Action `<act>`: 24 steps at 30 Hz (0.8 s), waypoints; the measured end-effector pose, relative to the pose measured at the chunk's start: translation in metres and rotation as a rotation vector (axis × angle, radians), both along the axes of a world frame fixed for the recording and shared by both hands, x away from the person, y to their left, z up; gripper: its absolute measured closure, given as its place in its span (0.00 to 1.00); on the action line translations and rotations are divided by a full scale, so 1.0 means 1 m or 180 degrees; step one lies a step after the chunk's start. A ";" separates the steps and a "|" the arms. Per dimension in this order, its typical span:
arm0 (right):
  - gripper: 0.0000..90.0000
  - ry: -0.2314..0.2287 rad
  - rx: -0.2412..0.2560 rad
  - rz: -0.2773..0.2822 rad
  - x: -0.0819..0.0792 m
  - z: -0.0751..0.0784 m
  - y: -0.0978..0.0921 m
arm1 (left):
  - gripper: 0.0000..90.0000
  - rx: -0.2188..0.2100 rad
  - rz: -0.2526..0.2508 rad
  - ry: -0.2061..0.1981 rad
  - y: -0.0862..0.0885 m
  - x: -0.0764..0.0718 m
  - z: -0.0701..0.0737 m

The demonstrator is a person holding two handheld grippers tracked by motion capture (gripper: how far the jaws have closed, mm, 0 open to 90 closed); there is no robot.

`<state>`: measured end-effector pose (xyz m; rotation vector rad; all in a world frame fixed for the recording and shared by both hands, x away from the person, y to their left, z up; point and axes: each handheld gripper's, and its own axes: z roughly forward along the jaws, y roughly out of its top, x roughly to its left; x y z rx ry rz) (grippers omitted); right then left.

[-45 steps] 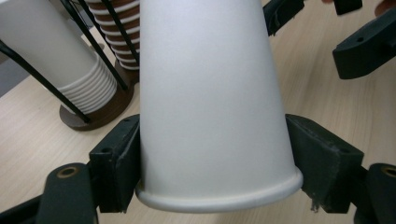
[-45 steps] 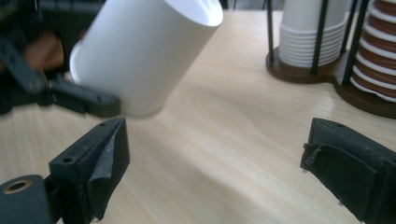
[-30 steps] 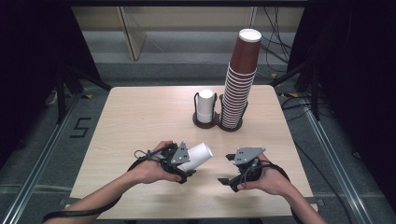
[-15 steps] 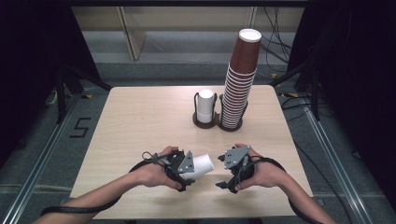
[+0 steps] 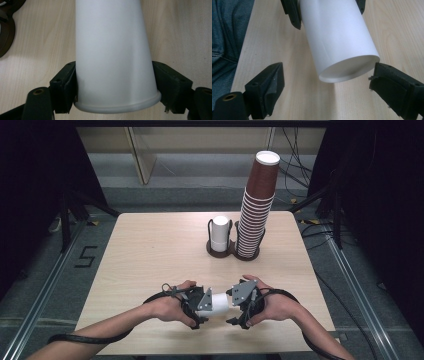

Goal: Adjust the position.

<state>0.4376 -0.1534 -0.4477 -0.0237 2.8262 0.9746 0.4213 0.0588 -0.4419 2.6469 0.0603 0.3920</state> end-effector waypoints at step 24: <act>0.22 0.0004 -0.0037 0.0165 0.002 0.003 0.016 | 0.30 0.0090 -0.0283 -0.0102 -0.013 -0.008 0.007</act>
